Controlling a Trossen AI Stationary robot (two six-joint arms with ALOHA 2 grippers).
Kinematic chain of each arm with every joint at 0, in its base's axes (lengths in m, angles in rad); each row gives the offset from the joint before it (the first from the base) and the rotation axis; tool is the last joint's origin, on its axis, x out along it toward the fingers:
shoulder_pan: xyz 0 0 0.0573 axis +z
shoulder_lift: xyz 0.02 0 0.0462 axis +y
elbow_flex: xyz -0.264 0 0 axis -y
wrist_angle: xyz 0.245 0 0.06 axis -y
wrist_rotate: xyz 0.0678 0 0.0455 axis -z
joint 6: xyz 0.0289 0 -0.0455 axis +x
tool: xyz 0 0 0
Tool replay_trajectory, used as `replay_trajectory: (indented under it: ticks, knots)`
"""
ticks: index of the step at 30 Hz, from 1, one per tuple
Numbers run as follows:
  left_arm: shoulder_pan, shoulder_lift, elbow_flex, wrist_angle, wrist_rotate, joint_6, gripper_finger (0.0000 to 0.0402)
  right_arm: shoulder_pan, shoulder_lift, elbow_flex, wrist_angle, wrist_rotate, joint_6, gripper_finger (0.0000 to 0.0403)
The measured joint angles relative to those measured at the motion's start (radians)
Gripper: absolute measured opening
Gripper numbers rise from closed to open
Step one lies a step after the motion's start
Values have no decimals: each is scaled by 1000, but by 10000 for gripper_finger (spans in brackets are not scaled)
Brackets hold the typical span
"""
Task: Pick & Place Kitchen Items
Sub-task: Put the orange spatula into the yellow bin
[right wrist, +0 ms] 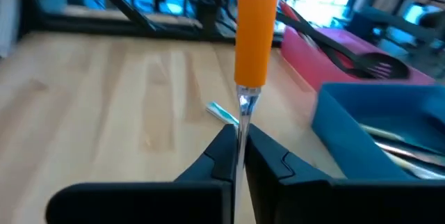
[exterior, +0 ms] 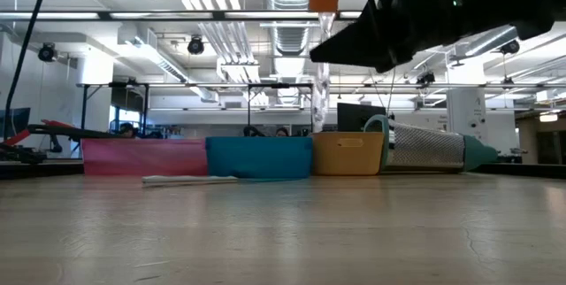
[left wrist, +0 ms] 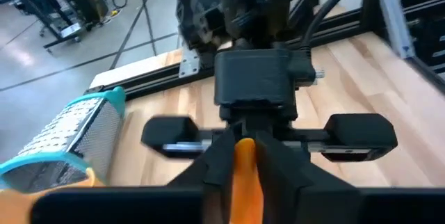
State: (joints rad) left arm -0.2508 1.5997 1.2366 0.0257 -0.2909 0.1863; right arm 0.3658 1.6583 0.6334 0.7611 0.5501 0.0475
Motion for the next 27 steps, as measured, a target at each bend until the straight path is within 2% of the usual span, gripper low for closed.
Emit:
replay_trajectory:
  ticks: [4,9,12,16,19,24,27]
  knots:
    - [-20,-38,0,-45,-115,5,99,-2,-58,-1,-155,60,34,10]
    - [-53,-128,0,-158,-395,8,141,-15,-152,-1,-322,104,52,9]
    - [-59,-182,0,-211,-494,8,154,-60,-226,-1,-424,105,47,9]
    - [-61,-242,0,-238,-508,8,159,-169,-331,49,-651,93,88,9]
    - [-61,-273,0,-245,-512,9,160,-281,-385,135,-839,-4,138,8]
    - [-60,-308,0,-247,-512,8,161,-468,-395,312,-1092,-83,142,8]
    - [-60,-309,0,-245,-512,9,161,-587,-369,424,-1185,-181,137,8]
